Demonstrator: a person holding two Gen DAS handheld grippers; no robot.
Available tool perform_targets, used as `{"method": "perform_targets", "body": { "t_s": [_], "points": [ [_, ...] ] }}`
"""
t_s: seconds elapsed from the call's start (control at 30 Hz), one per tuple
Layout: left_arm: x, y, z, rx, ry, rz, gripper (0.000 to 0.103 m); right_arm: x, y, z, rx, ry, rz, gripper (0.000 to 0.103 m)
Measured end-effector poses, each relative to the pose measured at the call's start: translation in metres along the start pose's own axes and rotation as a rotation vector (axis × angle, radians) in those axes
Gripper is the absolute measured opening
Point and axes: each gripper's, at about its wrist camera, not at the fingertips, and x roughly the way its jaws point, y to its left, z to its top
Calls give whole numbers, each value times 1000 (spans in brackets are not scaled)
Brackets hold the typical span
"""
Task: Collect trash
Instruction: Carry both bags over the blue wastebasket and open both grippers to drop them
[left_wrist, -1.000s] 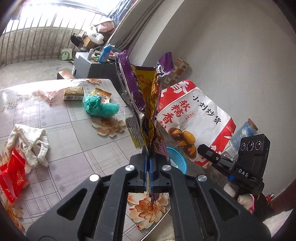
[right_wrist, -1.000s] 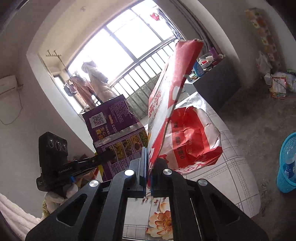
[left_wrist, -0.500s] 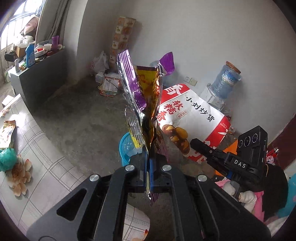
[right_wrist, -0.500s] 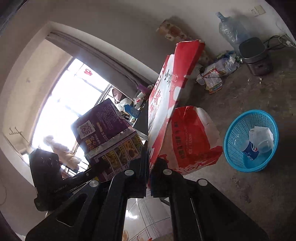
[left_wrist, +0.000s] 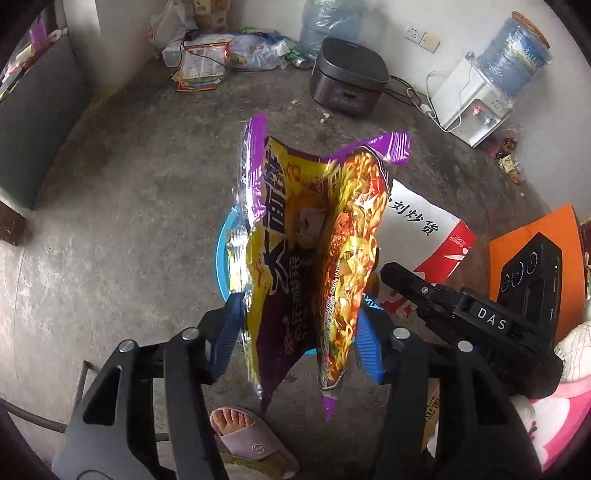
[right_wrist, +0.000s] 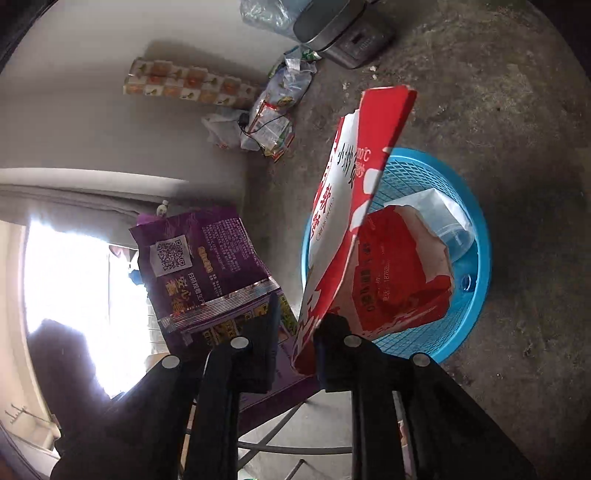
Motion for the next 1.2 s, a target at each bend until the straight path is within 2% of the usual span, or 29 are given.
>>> {"method": "perform_targets", "body": {
  "t_s": [0.03, 0.07, 0.17, 0.23, 0.3, 0.5, 0.67, 0.73, 0.8, 0.9, 1.07, 1.13, 1.2],
  "points": [
    [16, 6, 0, -23, 29, 8, 56, 13, -11, 2, 20, 12, -69, 36],
    [28, 10, 1, -45, 60, 22, 56, 25, -20, 3, 42, 38, -104, 36],
    [39, 21, 1, -104, 77, -20, 56, 27, -31, -3, 53, 36, -121, 38],
    [35, 27, 4, -118, 60, -60, 58, 20, -26, -6, -1, 5, -128, 44],
    [30, 32, 7, -137, 33, -109, 59, 9, -18, -7, -51, -40, -129, 45],
    [0, 23, 18, -184, -59, -156, 59, -36, 6, -18, -161, -147, -128, 45],
    [-72, 23, 19, -152, -174, -170, 59, -63, 18, -34, -212, -183, -137, 45],
    [-109, 24, 12, -137, -235, -174, 60, -72, 21, -40, -233, -188, -139, 45],
    [-148, 29, -2, -121, -296, -177, 65, -81, 27, -47, -262, -191, -133, 45],
    [-203, 38, -32, -103, -375, -168, 68, -89, 36, -54, -315, -184, -134, 45],
    [-279, 57, -96, -102, -465, -85, 71, -95, 65, -71, -457, -178, -165, 45],
    [-302, 66, -124, -114, -493, -65, 72, -87, 79, -79, -529, -147, -200, 45],
    [-318, 76, -150, -136, -510, -50, 72, -66, 83, -79, -551, -74, -258, 45]
  ]
}}
